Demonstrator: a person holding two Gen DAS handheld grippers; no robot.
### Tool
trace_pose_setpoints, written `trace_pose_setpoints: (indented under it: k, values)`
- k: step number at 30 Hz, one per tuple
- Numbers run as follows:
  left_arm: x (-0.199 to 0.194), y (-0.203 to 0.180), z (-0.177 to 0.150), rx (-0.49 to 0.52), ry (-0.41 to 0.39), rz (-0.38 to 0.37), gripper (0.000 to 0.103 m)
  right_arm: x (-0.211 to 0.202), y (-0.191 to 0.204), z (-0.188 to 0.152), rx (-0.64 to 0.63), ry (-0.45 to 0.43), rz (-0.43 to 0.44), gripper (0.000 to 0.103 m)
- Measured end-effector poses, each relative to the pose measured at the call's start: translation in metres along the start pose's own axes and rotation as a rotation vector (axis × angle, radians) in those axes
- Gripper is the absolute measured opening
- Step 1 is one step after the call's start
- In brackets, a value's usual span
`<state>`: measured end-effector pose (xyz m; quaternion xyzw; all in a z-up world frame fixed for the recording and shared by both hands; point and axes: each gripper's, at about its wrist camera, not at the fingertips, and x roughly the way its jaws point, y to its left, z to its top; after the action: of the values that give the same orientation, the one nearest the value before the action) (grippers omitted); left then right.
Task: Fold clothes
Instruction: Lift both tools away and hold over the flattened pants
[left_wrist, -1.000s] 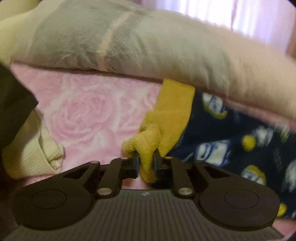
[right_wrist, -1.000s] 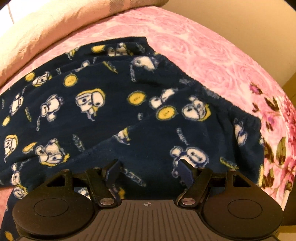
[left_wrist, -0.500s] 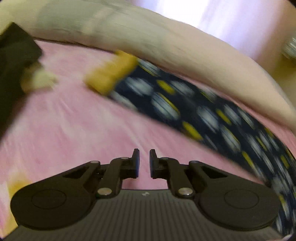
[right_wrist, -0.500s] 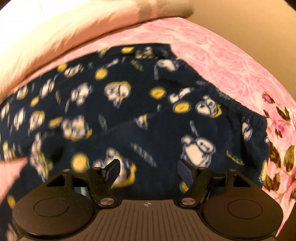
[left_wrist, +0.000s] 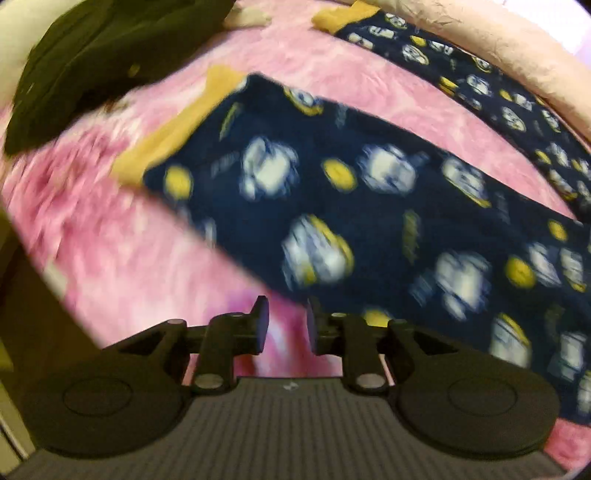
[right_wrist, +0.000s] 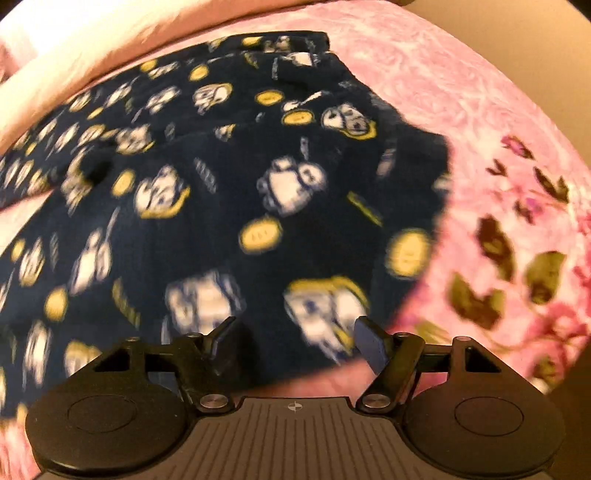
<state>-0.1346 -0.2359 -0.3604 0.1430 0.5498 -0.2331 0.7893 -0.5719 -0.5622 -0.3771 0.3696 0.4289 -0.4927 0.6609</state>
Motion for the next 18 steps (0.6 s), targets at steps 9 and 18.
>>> trace_pose_setpoints:
  k: [9,18]
  values:
    - [-0.151,-0.076,-0.055,0.076,-0.082,-0.09,0.033,-0.127,-0.021,0.0,-0.118,-0.059,0.23,0.072]
    - [-0.246,-0.115,-0.077,0.158,-0.211,-0.072,0.048,-0.223,-0.021,-0.005,-0.203,-0.144,0.318,0.072]
